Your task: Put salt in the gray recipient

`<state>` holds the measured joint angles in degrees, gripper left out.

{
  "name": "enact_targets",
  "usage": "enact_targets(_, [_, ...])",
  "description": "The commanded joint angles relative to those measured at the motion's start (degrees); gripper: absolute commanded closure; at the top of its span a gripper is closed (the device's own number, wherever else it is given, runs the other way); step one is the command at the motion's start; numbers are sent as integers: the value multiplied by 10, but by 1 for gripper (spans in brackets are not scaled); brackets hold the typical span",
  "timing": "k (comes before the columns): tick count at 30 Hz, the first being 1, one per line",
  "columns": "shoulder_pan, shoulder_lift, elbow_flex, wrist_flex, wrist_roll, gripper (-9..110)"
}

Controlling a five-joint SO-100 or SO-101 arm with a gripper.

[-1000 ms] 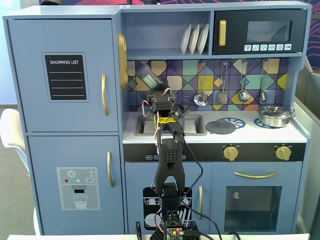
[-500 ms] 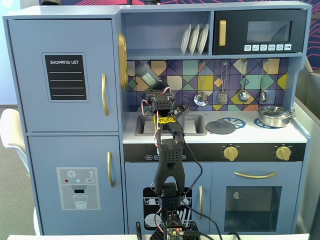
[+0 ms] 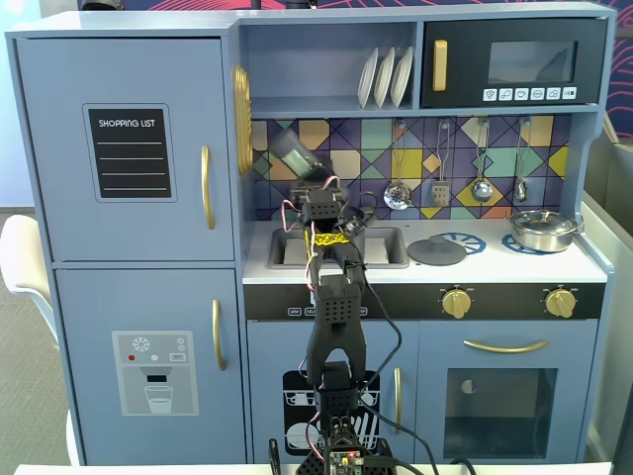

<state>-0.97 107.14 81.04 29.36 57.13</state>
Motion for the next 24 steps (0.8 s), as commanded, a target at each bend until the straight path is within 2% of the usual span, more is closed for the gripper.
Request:
enact_targets(1, [8, 53, 4, -20, 2, 101])
enact_targets(6, [-17, 27, -40, -27, -9, 101])
enact_targets(12, [-20, -12, -123, -37, -93, 101])
enact_targets(18, [74, 23, -91, -24, -323, 101])
enact_targets(22, [185, 66, -39, -30, -521, 101])
enact_targets(24, [243, 85, -11, -44, -656, 101])
